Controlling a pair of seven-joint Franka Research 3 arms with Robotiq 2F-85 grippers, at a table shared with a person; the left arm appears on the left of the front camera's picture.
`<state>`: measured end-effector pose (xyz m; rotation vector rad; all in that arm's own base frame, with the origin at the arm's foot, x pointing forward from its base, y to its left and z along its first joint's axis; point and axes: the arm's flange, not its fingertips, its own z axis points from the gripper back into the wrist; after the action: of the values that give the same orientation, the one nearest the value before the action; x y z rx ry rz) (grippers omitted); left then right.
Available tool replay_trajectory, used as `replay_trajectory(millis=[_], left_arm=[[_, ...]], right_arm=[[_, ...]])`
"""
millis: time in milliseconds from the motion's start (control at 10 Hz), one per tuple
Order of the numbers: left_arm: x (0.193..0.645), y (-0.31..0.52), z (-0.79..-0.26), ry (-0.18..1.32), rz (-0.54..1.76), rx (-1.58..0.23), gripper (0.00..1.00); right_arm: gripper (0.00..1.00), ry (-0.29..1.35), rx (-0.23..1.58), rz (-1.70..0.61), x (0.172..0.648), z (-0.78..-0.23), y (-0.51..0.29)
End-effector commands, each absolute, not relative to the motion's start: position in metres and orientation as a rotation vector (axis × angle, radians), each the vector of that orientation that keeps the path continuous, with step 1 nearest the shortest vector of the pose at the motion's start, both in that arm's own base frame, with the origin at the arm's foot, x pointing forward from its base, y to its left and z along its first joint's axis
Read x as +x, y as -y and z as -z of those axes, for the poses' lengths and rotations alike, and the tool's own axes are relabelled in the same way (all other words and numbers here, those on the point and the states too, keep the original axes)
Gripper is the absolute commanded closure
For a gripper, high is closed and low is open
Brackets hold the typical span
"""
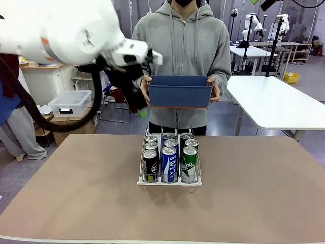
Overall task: Fill the beverage cans into the dispenser.
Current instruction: Place the picked Ionic drink in the line of the Automatic Can Dispenser with the same cans.
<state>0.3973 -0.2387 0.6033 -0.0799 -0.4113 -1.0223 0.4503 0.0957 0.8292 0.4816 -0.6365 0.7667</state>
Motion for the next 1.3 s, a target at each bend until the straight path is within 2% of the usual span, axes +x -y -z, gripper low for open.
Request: replay_trajectory(millis=[0, 300, 600, 800, 1200], left_arm=[[0.404, 0.220, -0.645, 0.443, 1.076, -0.127, 0.00], [0.414, 0.179, -0.747, 0.481, 1.046, -0.175, 0.00], [0.400, 0.135, -0.810, 0.577, 1.023, -0.254, 0.00], [0.394, 0.111, -0.825, 0.610, 1.026, -0.289, 0.00], [0.376, 0.080, -0.821, 0.714, 1.046, -0.293, 0.00]], right_arm=[[0.00, 0.633, 0.496, -0.760, 0.447, -0.828, -0.095], [0.00, 0.633, 0.496, -0.760, 0.447, -0.828, -0.095], [0.00, 0.633, 0.496, -0.760, 0.447, -0.828, -0.095], [0.00, 0.633, 0.496, -0.760, 0.447, -0.828, -0.095], [0.00, 0.633, 0.496, -0.760, 0.447, -0.828, -0.095]])
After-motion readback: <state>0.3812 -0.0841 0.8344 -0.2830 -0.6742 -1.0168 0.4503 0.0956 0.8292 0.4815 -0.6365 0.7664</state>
